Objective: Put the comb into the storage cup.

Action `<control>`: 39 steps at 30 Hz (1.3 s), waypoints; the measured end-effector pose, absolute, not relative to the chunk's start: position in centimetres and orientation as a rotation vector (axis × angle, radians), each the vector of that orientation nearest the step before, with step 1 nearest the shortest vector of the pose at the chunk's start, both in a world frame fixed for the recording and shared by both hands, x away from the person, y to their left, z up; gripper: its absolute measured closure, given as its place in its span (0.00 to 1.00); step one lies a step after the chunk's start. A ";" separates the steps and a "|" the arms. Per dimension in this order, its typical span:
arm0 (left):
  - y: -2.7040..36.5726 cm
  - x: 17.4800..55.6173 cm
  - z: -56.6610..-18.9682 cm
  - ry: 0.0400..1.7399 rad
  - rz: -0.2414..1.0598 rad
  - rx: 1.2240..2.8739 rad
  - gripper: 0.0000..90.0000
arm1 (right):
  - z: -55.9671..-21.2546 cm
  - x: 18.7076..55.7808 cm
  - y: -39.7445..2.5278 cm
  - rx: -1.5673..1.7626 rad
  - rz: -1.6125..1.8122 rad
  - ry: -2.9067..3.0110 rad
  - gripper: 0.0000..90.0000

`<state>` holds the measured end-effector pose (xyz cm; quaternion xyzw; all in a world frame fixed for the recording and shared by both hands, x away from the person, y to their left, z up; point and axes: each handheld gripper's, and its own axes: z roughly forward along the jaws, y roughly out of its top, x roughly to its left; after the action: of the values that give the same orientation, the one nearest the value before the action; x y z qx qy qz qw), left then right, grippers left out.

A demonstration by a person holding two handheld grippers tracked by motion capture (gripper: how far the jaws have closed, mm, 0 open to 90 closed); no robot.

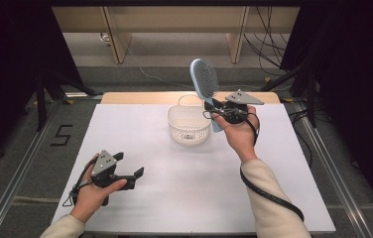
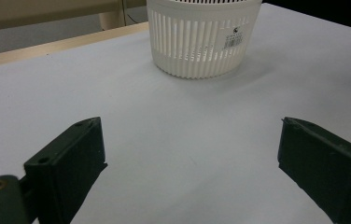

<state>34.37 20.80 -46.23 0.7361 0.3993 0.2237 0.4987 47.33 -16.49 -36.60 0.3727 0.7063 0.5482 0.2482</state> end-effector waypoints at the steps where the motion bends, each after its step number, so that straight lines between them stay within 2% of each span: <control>1: 20.8 34.4 -46.2 0.964 0.543 1.782 0.08 | -36.6 47.4 -16.5 1.018 1.494 1.924 0.78; 39: 20.7 34.4 -46.2 0.960 0.542 1.783 0.08 | -36.3 48.3 -15.7 1.022 1.491 1.923 0.78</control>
<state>34.40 20.75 -46.23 0.7371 0.3969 0.2241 0.4990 48.28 -15.68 -36.33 0.3752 0.7056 0.5472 0.2486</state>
